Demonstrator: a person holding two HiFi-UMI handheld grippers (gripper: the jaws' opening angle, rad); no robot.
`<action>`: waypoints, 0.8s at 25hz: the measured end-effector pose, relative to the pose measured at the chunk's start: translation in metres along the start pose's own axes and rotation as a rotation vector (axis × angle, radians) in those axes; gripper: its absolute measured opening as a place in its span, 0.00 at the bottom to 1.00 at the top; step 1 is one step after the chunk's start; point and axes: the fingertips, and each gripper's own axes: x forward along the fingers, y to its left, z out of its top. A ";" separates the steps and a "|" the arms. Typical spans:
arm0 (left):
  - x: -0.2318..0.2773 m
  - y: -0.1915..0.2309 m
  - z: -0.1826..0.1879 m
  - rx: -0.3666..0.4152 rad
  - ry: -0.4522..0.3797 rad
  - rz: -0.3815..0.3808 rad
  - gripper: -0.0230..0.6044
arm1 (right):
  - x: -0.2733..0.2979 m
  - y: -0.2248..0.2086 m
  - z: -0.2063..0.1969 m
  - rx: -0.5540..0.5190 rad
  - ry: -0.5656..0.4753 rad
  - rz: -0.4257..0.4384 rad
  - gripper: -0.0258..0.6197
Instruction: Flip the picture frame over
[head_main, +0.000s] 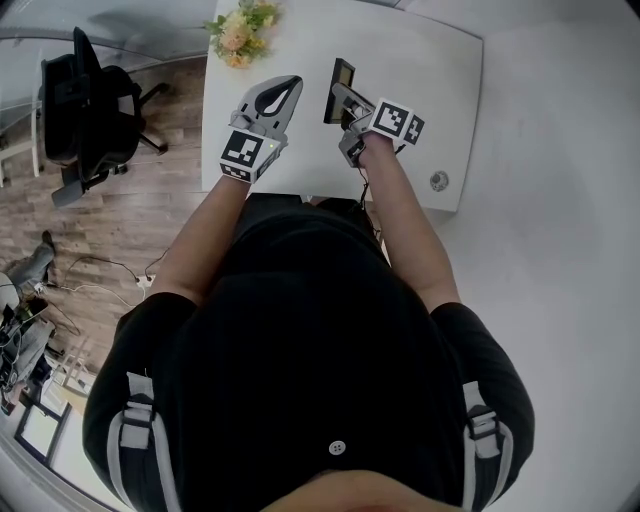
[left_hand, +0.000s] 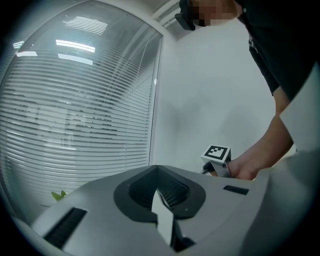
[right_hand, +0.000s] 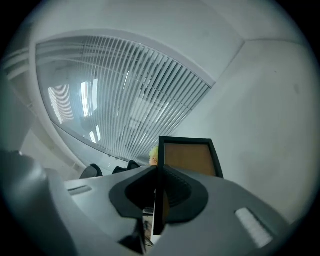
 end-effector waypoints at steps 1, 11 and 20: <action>0.000 0.000 0.000 -0.001 0.000 -0.001 0.04 | 0.000 -0.001 -0.001 0.023 -0.001 0.012 0.12; 0.004 0.003 -0.011 -0.024 0.008 -0.003 0.04 | 0.006 -0.021 -0.011 0.203 0.005 0.130 0.12; 0.015 0.003 -0.014 -0.034 0.015 -0.007 0.04 | 0.014 -0.033 -0.009 0.266 0.031 0.256 0.12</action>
